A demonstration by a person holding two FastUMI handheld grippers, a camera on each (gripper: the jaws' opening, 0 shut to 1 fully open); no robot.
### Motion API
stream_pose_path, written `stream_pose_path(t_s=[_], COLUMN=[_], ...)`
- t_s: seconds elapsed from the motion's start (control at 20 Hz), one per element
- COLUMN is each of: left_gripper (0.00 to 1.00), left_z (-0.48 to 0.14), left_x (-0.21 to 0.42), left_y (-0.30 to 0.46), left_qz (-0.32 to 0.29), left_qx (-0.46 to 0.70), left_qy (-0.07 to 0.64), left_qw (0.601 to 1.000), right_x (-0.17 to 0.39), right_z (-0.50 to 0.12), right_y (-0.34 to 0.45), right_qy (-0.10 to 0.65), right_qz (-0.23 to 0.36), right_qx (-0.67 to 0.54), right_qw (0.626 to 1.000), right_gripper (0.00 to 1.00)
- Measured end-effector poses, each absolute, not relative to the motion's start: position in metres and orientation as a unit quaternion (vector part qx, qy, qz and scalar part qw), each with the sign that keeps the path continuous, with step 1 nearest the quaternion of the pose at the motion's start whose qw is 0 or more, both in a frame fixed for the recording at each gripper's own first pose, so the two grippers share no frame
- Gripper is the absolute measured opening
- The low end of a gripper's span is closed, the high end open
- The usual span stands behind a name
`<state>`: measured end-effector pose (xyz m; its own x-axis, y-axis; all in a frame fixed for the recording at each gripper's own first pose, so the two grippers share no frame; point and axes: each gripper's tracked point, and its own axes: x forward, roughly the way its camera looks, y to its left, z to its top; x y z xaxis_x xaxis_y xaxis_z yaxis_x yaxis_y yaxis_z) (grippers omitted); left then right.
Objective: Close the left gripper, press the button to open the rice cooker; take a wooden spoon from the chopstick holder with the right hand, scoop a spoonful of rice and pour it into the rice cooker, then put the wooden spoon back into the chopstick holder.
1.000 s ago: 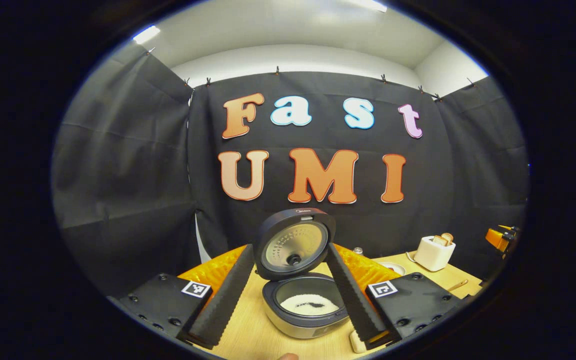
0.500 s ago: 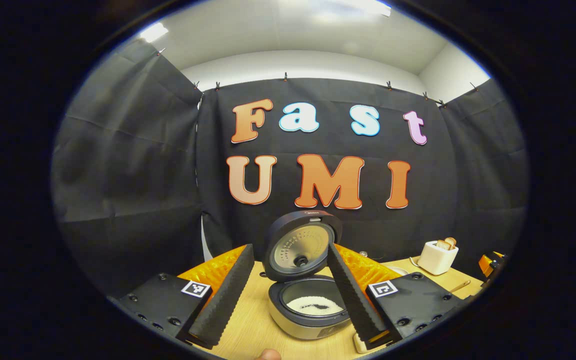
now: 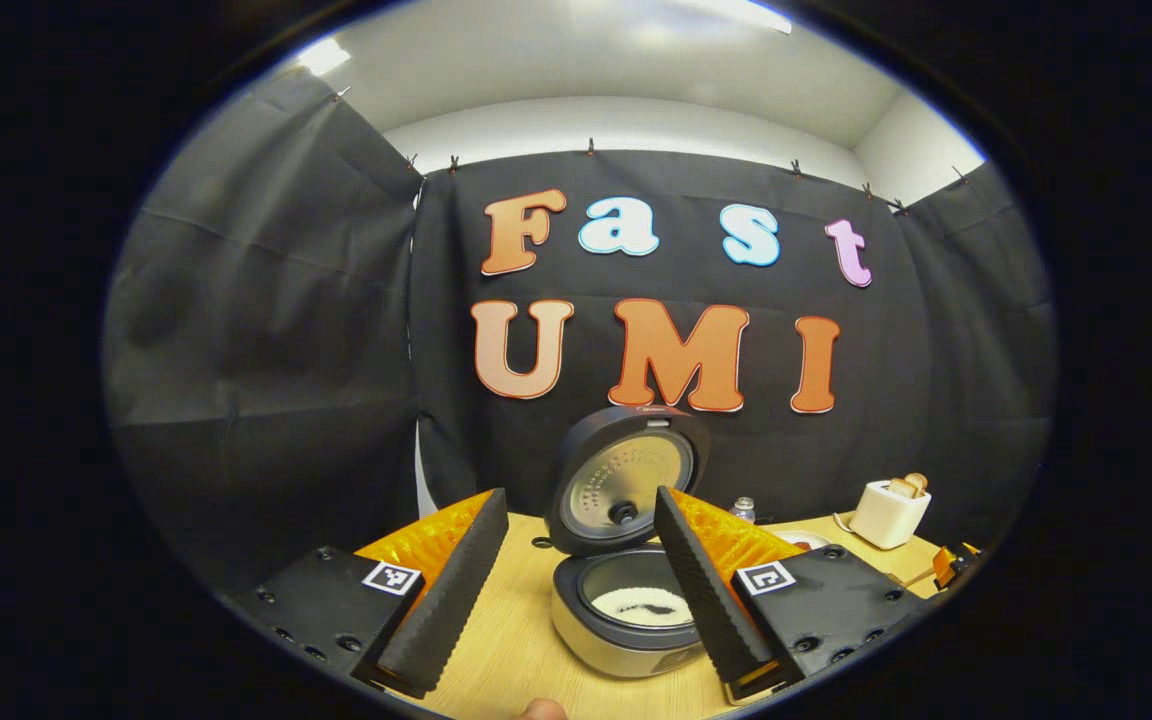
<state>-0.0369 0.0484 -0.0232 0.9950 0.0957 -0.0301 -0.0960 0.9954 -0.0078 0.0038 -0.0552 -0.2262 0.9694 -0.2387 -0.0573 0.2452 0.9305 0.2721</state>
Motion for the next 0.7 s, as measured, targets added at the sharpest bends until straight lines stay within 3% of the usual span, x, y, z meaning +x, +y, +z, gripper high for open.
stream_pose_path(t_s=[0.05,0.25,0.3,0.45,0.5,0.55,0.6,0.7], left_gripper=[1.0,1.0,0.99,0.99,0.99,0.98,0.99,1.0], left_z=[-0.026,-0.045,-0.049,-0.06,-0.064,-0.067,-0.072,-0.076], left_x=[-0.034,-0.023,-0.02,-0.011,-0.008,-0.005,-0.004,0.001], left_y=[0.049,0.054,0.057,0.059,0.06,0.059,0.058,0.058], left_qz=[0.049,0.055,0.059,0.062,0.063,0.064,0.063,0.062], left_qx=[-0.003,0.0,0.0,-0.005,-0.008,-0.01,-0.012,-0.013], left_qy=[0.017,0.035,0.04,0.05,0.053,0.057,0.062,0.068], left_qw=[0.999,0.998,0.997,0.997,0.997,0.996,0.996,0.996], right_x=[0.007,0.02,0.024,0.027,0.029,0.03,0.034,0.038], right_z=[-0.235,-0.259,-0.265,-0.264,-0.261,-0.261,-0.26,-0.256], right_y=[-0.053,-0.046,-0.045,-0.041,-0.035,-0.033,-0.034,-0.033], right_qy=[0.02,0.052,0.062,0.058,0.055,0.055,0.051,0.047], right_qz=[-0.121,-0.117,-0.118,-0.11,-0.098,-0.098,-0.096,-0.098], right_qx=[0.153,0.213,0.22,0.247,0.255,0.264,0.271,0.283], right_qw=[0.981,0.969,0.966,0.961,0.96,0.958,0.956,0.953], right_gripper=[1.0,0.88,0.77,0.57,0.45,0.42,0.23,0.14])
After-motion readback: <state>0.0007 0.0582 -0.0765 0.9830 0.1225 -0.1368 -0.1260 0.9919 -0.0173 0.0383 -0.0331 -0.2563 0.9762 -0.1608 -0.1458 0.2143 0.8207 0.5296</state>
